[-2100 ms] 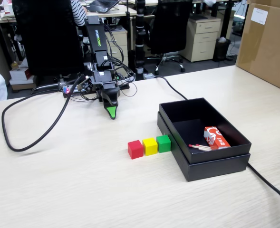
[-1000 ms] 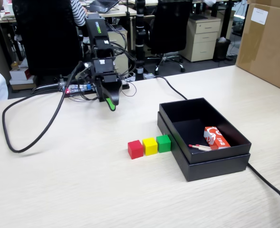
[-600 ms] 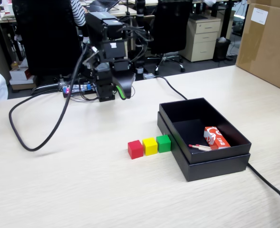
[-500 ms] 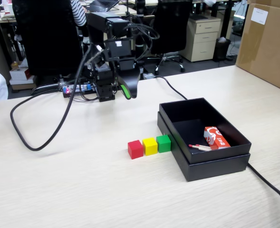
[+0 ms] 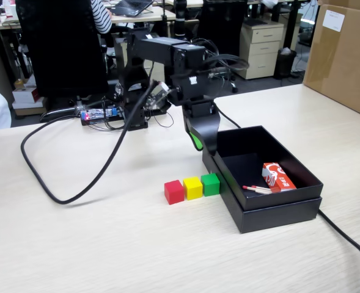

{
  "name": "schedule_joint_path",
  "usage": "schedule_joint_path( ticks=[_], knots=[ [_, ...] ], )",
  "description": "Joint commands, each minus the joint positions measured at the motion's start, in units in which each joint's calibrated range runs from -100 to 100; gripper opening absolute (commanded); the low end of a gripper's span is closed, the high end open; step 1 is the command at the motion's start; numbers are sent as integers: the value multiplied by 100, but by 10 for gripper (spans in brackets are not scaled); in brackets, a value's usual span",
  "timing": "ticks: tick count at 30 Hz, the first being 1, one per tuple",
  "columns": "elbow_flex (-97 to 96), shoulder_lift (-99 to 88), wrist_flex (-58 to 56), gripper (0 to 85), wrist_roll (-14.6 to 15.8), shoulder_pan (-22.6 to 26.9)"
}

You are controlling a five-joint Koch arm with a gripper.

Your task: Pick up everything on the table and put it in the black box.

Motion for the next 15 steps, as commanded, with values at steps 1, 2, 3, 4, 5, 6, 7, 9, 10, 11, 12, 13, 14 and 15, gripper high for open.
schedule_joint_path(
  ticks=[1, 2, 3, 4, 5, 6, 7, 9, 10, 11, 12, 13, 14, 15],
  knots=[
    [448, 51, -59, 479, 15, 34],
    [439, 154, -85, 479, 15, 34],
    [430, 258, -85, 479, 15, 34],
    [430, 338, -85, 479, 20, 34],
    [439, 407, -85, 479, 20, 34],
    [466, 510, -85, 479, 24, 34],
    [493, 613, -85, 479, 29, 34],
    [611, 866, -85, 479, 39, 34],
    [657, 969, -85, 479, 39, 34],
    [702, 1061, -85, 477, 39, 34],
    [765, 1176, -85, 477, 39, 34],
    [829, 1279, -85, 477, 34, 34],
    [929, 1417, -85, 477, 34, 34],
    [1037, 1566, -85, 476, 34, 34]
  ],
)
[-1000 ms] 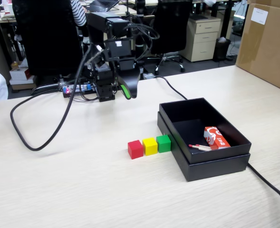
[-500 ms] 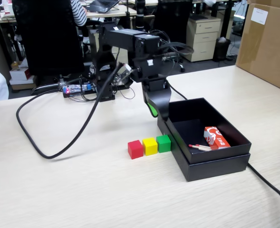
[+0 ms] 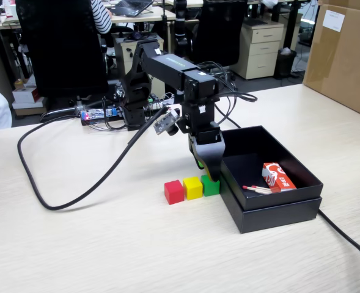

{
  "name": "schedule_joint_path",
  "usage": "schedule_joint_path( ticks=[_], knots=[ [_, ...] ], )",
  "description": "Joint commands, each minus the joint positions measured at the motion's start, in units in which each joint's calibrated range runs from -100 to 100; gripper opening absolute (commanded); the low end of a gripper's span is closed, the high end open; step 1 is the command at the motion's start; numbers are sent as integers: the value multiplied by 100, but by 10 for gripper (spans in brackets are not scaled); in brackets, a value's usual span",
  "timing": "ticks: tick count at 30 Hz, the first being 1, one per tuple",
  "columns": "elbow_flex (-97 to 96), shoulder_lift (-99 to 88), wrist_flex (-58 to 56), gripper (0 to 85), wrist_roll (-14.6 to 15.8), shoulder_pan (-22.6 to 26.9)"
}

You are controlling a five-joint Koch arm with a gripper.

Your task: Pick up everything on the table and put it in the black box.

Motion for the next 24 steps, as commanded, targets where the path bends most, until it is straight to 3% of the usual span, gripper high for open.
schedule_joint_path(
  ticks=[1, 10, 16, 17, 19, 22, 24],
  knots=[
    [580, 92, -64, 475, -10, 29],
    [843, 723, -98, 420, 0, 73],
    [1024, 918, -89, 234, 15, 78],
    [1078, 964, -89, 173, 20, 78],
    [1069, 1010, -89, 156, 15, 78],
    [1088, 1079, -89, 21, 20, 78],
    [1088, 1102, -89, 9, 15, 78]
  ],
)
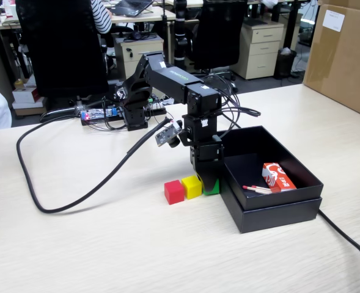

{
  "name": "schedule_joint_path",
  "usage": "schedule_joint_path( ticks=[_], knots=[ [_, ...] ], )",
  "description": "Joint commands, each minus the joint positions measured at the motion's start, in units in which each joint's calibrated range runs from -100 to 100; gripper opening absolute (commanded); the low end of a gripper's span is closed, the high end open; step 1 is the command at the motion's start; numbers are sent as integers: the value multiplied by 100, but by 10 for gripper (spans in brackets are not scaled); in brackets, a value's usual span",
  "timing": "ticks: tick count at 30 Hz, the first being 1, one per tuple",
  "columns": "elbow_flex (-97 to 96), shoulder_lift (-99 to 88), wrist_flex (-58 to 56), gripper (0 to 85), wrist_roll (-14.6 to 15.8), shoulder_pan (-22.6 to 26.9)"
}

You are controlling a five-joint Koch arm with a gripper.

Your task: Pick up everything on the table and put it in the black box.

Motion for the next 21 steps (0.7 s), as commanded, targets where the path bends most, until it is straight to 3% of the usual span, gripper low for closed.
schedule_joint_path(
  ticks=[1, 21],
  knots=[
    [330, -24, 3, 9, -20, 68],
    [121, -3088, -127, 9, -5, -186]
  ],
)
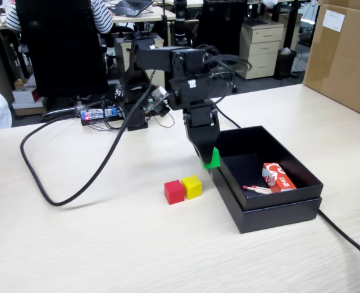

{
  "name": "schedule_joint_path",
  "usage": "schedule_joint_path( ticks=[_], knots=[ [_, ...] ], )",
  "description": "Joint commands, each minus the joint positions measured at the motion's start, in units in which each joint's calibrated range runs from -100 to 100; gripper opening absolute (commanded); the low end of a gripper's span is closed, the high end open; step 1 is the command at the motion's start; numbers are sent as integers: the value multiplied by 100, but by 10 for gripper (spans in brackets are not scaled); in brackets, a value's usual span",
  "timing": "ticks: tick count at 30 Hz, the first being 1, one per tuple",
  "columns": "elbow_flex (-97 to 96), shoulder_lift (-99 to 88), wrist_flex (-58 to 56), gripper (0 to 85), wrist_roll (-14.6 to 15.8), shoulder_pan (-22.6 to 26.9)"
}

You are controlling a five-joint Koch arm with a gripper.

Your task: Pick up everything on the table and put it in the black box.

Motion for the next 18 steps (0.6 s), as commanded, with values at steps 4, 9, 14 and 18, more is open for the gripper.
schedule_joint_path(
  ticks=[4, 9, 14, 18],
  knots=[
    [40, -1718, -26, 9, -39, 264],
    [157, -1810, -26, 9, -166, 562],
    [683, -364, -18, 9, -630, 904],
    [1001, 416, -9, 9, -943, 918]
  ],
)
